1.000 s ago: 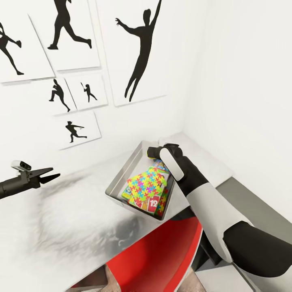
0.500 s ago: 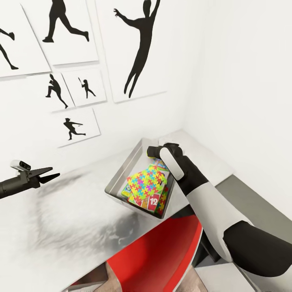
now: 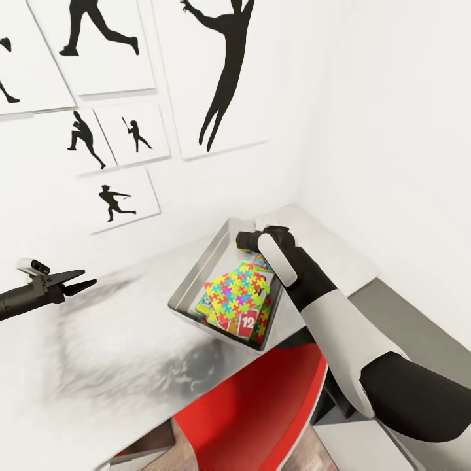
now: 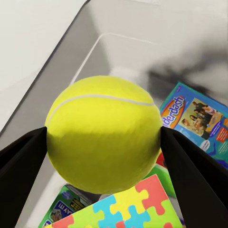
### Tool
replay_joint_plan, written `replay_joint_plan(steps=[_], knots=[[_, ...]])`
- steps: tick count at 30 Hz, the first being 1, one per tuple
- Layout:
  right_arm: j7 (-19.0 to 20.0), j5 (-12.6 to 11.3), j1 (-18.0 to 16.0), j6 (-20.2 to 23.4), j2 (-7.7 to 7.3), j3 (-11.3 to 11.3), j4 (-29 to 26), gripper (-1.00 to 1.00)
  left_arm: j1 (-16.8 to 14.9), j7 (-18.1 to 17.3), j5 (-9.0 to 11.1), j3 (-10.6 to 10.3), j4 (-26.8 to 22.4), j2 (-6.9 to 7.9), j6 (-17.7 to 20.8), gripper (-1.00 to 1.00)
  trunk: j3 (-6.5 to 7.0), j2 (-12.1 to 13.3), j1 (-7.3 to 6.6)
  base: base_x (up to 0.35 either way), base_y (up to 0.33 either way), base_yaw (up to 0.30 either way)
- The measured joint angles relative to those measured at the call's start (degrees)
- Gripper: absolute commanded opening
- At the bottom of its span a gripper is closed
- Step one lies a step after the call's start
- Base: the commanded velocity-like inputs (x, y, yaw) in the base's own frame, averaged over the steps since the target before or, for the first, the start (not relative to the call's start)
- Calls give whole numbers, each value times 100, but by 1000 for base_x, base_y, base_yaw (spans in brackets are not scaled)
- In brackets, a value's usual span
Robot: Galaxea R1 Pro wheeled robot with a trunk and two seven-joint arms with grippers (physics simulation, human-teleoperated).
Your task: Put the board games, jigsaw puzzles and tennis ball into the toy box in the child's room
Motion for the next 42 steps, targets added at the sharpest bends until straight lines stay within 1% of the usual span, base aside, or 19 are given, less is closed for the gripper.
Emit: replay_joint_plan(steps=[8,12,14,18,21,32,42], knots=[[4,2,-7,3,0,8,-11,-100,0,0,1,4,0,0,0,100,-74,0,0,0,0,0],[4,1,-7,7,0,9,-107,-100,0,0,-1,3,0,0,0,100,-111,0,0,0,0,0],[2,0,-8,16,0,12,-252,-100,0,0,1,4,0,0,0,100,-121,-1,0,0,0,0],[-2,-6,-6,93,0,77,-488,-100,0,0,4,4,-5,0,0,100,-127,-1,0,0,0,0],[-3,-10,-7,142,0,122,-538,-100,0,0,4,2,-8,0,0,100,-129,-1,0,0,0,0],[11,-72,-11,219,0,145,-554,-100,0,0,0,2,-16,0,0,100,-129,-1,0,0,0,0],[170,-71,-16,216,0,138,-464,-100,0,0,-1,-1,-18,0,0,100,-129,-1,0,0,0,0]])
